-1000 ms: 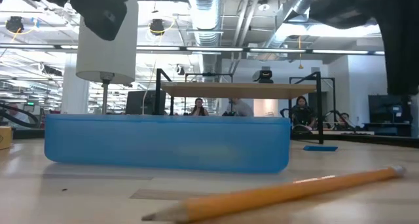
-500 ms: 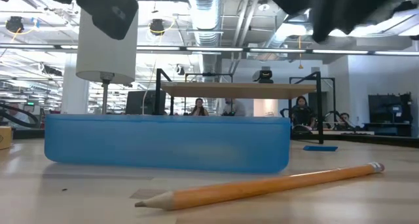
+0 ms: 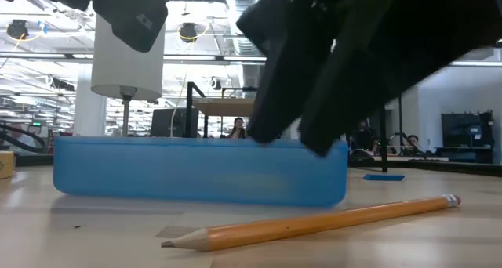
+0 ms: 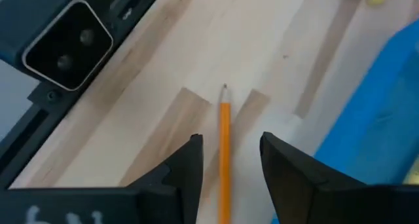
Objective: Pack school essentials
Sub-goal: Put the orange pencil into the blue supply box
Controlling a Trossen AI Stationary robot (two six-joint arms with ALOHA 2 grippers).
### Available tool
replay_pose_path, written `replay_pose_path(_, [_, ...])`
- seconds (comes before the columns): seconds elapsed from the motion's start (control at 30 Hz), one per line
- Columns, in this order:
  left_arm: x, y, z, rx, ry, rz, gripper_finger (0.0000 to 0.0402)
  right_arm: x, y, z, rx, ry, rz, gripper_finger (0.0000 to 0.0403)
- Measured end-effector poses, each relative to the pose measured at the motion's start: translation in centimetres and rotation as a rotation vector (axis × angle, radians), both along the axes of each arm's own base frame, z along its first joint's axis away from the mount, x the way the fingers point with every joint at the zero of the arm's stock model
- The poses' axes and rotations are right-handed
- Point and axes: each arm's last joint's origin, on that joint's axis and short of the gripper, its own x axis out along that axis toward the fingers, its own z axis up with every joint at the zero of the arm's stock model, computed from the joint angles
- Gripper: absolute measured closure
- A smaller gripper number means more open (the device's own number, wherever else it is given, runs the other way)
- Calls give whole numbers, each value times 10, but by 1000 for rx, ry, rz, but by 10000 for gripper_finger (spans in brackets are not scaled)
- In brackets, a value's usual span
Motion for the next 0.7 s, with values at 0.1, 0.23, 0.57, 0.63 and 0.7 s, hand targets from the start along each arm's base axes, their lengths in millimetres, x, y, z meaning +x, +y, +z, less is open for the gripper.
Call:
replay_pose_path(0.1, [0, 0, -1, 7, 7, 7, 292, -1, 0, -5, 8, 29, 14, 236])
replay_pose_path(0.23, [0, 0, 0, 6, 3, 7, 292, 0, 1, -18, -2, 61, 16, 245])
replay_pose_path(0.57, [0, 1, -2, 13, 14, 11, 292, 0, -9, -49, -53, 211, -62, 271])
replay_pose_path(0.63, [0, 1, -2, 14, 15, 13, 292, 1, -11, -52, -60, 222, -69, 289])
replay_pose_path(0.7, [0, 1, -2, 14, 14, 14, 292, 2, -12, -52, -62, 223, -70, 313])
